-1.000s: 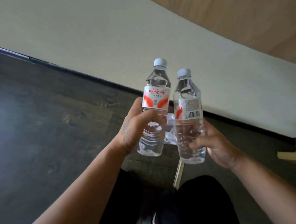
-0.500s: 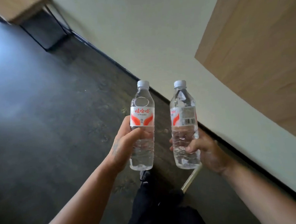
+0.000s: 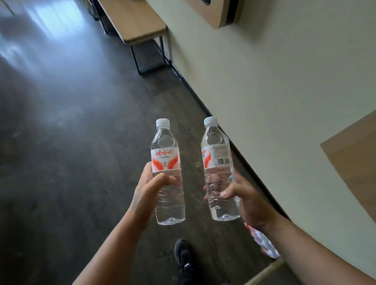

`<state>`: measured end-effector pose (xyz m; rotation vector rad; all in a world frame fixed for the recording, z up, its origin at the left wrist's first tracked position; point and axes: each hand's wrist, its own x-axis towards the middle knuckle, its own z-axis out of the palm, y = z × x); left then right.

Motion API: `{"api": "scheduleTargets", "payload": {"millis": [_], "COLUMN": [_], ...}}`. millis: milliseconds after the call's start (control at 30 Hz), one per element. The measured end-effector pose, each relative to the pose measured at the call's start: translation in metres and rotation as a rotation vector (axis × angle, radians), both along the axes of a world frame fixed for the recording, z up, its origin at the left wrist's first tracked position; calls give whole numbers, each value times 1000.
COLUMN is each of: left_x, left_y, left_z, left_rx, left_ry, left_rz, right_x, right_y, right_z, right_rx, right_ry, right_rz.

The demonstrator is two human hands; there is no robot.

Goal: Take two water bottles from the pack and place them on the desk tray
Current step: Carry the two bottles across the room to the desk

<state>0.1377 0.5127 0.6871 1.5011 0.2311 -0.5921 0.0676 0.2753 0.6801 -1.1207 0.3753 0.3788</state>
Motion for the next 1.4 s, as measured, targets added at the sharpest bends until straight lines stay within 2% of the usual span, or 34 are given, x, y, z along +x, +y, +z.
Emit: {"api": "scheduleTargets", "payload": {"millis": [367, 633, 967, 1300, 1400], "left_x": [105, 221, 450, 693, 784], "left_y": [125, 189, 274, 377, 418], "left_z": [31, 23, 30, 32, 26], "left_rx": [-19, -34, -14, -23, -17], "left_ry": [-50, -25, -5, -36, -57], "left_rz": [93, 264, 434, 498, 486], "right_x": [148, 293, 562, 823, 910], "right_y": [123, 189, 273, 382, 420], "right_z": [39, 27, 23, 34, 27], "right_rx": [-75, -92, -89, 57, -32], "right_ry": [-28, -68, -101, -100, -118], "right_rz": [134, 272, 374, 406, 402]}}
